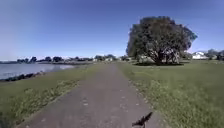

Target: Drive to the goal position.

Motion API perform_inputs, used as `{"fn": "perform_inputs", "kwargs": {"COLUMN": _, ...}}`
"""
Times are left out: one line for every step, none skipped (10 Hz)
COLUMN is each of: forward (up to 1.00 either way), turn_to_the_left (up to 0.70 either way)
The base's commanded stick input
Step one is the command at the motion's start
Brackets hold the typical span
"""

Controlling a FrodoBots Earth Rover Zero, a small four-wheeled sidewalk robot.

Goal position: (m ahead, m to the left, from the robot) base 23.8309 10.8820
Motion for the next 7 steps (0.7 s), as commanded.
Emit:
{"fn": "perform_inputs", "kwargs": {"forward": 0.70, "turn_to_the_left": 0.00}}
{"fn": "perform_inputs", "kwargs": {"forward": 0.70, "turn_to_the_left": 0.00}}
{"fn": "perform_inputs", "kwargs": {"forward": 0.70, "turn_to_the_left": 0.00}}
{"fn": "perform_inputs", "kwargs": {"forward": 0.70, "turn_to_the_left": 0.00}}
{"fn": "perform_inputs", "kwargs": {"forward": 0.70, "turn_to_the_left": 0.00}}
{"fn": "perform_inputs", "kwargs": {"forward": 0.70, "turn_to_the_left": 0.00}}
{"fn": "perform_inputs", "kwargs": {"forward": 0.70, "turn_to_the_left": 0.00}}
